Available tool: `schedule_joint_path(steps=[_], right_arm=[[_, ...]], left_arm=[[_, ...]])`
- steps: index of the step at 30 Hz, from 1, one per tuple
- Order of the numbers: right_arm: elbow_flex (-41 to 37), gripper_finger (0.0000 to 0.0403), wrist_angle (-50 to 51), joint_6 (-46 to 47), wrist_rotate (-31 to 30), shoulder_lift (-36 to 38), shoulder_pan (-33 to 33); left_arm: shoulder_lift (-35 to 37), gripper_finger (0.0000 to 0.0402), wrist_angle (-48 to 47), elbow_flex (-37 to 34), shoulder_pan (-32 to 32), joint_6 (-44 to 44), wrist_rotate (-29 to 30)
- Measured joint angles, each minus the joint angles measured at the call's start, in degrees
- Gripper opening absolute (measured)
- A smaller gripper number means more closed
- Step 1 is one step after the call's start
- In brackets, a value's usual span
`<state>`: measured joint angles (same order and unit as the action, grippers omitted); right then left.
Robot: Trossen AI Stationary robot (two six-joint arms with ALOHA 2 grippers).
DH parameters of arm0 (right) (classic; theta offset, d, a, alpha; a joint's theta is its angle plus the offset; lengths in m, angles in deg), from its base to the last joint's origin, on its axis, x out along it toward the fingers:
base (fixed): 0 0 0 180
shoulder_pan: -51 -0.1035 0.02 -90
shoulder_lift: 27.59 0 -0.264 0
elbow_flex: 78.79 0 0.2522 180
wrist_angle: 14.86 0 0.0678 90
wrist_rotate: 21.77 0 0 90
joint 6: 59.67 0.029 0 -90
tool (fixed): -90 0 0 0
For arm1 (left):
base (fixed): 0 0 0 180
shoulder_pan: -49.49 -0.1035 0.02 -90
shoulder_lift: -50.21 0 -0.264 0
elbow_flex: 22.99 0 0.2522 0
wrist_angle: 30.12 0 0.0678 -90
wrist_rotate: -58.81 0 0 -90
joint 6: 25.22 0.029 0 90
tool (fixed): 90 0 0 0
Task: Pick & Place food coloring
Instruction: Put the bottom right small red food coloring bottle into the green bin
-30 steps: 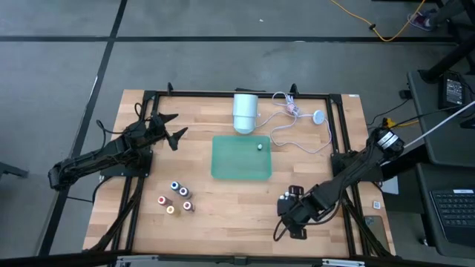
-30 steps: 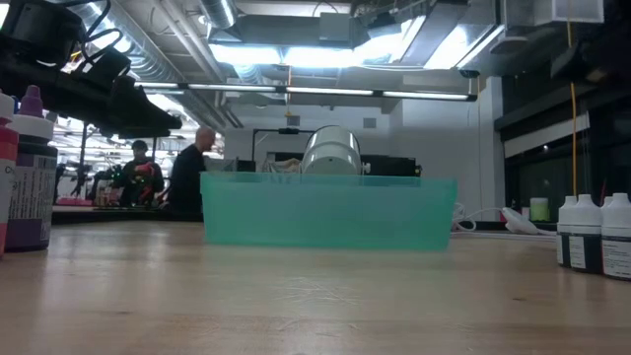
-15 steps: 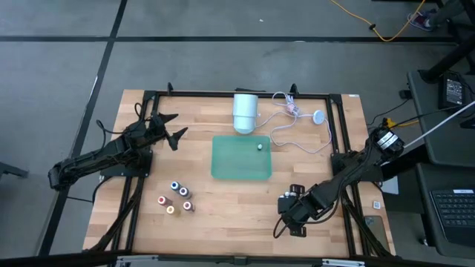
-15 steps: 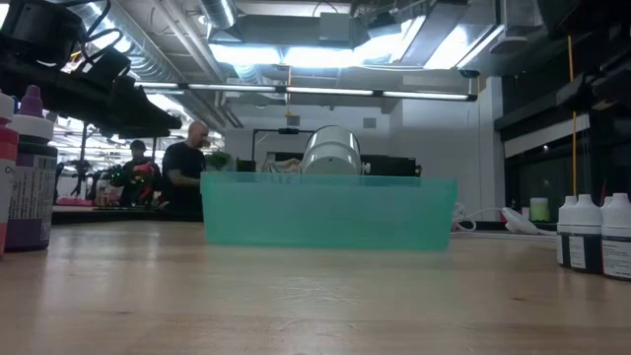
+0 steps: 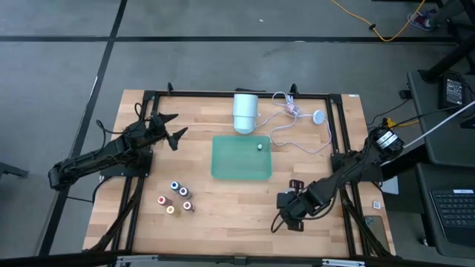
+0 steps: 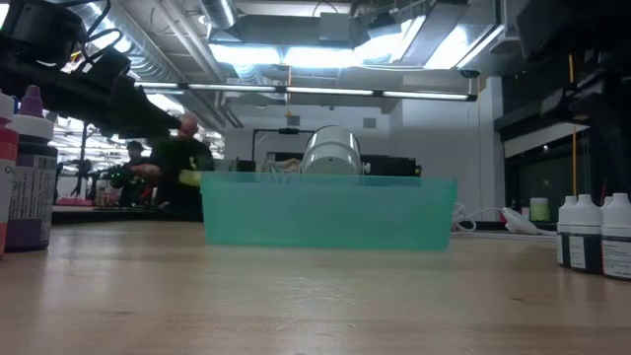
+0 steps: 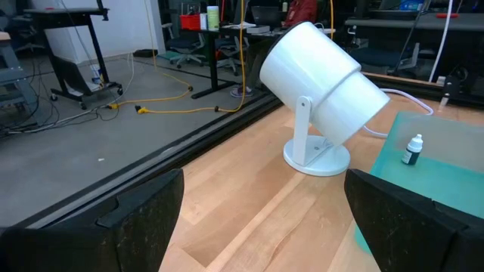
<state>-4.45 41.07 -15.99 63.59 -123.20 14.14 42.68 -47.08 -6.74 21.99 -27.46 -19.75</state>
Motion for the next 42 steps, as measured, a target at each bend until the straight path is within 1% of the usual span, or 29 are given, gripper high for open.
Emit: schedule_joint_path(steps=[17,36,42], right_arm=[[-0.6,0.0134,-2.8,-0.6,-0.8,-0.3,0.5],[-1.0,0.0134,-4.2,-0.1,0.6,-2.6,0.5],[-2.0,0.0134,-3.4,2.5,1.9,-2.6,0.5]], left_arm=[[0.0,0.0361,0.0,0.0,0.0,0.0,0.0],[0.0,0.0361,0.0,0.0,0.0,0.0,0.0],[0.0,0.0361,0.0,0.0,0.0,0.0,0.0]])
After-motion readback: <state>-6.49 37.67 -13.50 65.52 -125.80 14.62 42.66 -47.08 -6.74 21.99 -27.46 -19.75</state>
